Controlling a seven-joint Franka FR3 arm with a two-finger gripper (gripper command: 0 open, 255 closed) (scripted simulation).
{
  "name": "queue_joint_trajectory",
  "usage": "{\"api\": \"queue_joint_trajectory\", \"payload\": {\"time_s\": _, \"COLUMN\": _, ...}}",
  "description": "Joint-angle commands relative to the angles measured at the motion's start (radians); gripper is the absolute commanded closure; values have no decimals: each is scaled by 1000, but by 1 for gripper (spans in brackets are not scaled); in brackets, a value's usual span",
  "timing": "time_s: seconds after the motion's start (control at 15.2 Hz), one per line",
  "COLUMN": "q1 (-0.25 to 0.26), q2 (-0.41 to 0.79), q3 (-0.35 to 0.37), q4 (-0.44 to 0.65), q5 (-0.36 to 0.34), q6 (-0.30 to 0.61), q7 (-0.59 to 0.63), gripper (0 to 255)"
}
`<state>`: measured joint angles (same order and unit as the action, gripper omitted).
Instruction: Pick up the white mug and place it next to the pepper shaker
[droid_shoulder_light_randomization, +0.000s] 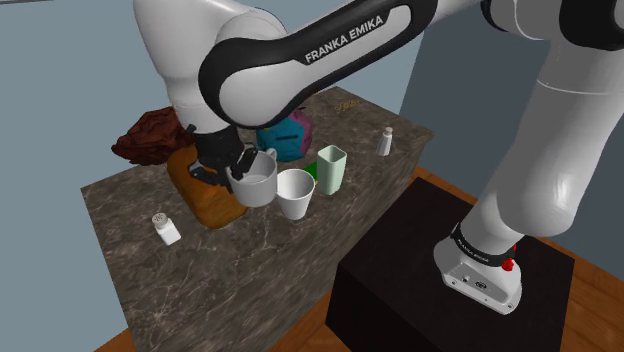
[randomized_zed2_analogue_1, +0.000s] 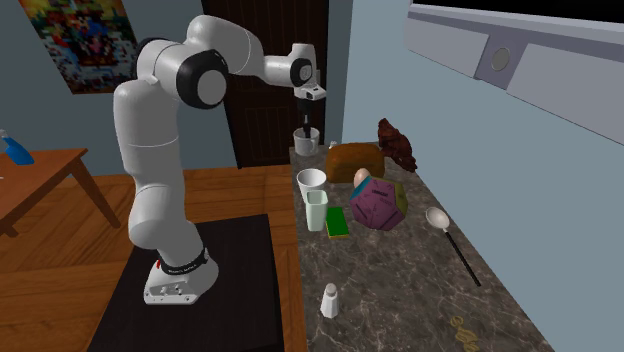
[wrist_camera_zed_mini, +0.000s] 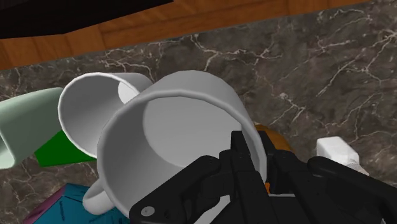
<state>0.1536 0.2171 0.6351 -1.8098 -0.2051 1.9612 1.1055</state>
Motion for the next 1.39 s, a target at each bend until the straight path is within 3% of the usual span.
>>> {"api": "queue_joint_trajectory", "payload": {"time_s": 0.0, "q1": -35, "q2": -52, "q3": -5, "q4": -56, "q5": 32, "q6": 18, "q7": -45, "gripper": 255}}
{"api": "queue_joint_trajectory", "payload": {"time_s": 0.66, "q1": -175, "q2": -324, "q3": -111, "q4": -341, "q5": 193, "q6": 98, "q7": -353, "gripper": 255}}
{"api": "queue_joint_trajectory", "payload": {"time_s": 1.32, "q1": -262, "q2": -478, "q3": -278, "q4": -507, "q5": 239, "q6": 128, "q7": -637, "gripper": 255}}
